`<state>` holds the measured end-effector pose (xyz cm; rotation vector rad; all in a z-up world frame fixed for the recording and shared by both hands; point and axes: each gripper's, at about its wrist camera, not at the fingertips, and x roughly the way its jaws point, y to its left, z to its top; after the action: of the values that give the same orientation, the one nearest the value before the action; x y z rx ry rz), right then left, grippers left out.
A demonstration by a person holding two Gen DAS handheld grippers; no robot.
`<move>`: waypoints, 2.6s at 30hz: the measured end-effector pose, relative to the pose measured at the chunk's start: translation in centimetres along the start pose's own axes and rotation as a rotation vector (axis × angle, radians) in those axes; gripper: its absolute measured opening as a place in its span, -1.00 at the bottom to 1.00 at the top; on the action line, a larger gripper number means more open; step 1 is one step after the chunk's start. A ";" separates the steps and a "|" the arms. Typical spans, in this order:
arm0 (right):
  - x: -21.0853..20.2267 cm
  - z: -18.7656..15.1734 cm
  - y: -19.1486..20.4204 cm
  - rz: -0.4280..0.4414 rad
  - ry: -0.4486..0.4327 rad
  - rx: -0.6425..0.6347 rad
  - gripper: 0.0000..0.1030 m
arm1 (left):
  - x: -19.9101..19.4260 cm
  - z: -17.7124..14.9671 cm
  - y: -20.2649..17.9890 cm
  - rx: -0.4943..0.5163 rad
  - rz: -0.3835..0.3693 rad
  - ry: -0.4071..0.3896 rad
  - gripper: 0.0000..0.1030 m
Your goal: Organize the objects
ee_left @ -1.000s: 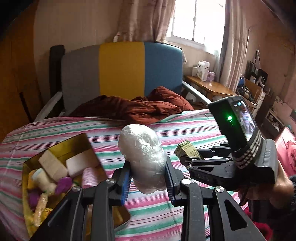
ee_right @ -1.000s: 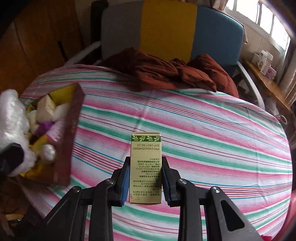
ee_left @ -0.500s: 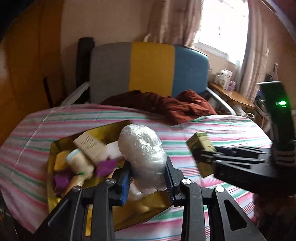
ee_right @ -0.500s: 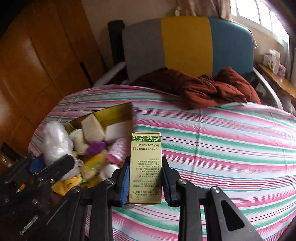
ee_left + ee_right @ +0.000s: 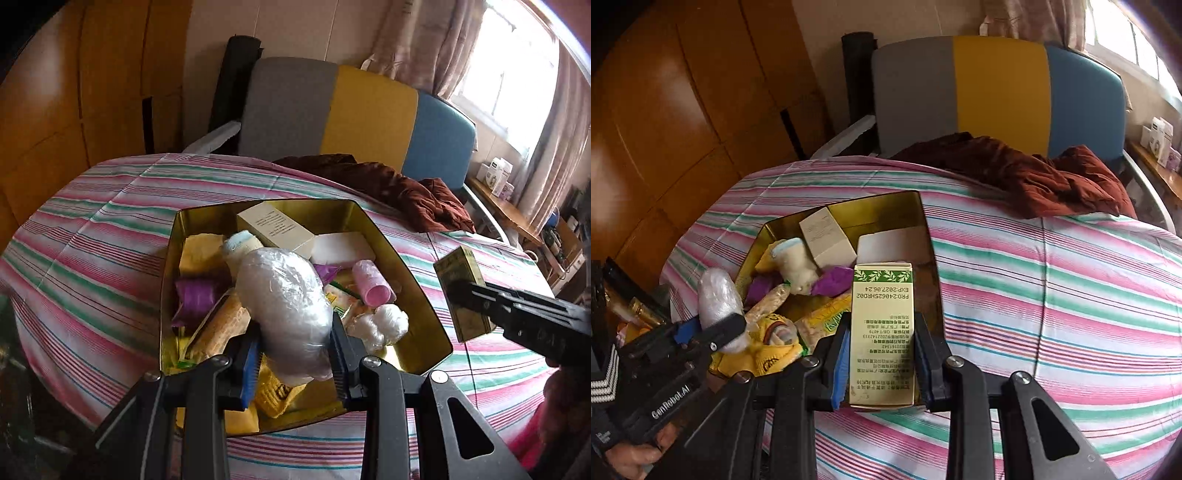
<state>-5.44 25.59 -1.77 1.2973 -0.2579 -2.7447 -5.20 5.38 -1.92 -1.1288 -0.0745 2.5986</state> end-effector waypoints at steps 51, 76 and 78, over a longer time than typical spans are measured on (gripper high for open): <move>7.2 5.4 2.2 0.040 0.077 -0.055 -0.13 | 3.3 1.1 -0.7 -0.009 0.109 0.000 0.38; -1.0 -4.9 0.9 -0.203 -0.110 0.005 0.08 | -3.8 -2.1 -1.2 -0.017 0.214 -0.105 1.00; -1.4 -4.8 0.9 -0.198 -0.123 0.003 0.08 | -4.0 -2.2 -0.9 -0.042 0.194 -0.095 0.99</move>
<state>-0.84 24.34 -3.56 1.2178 -0.1500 -2.9954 -0.84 4.92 -0.46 -1.0746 -0.0423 2.8346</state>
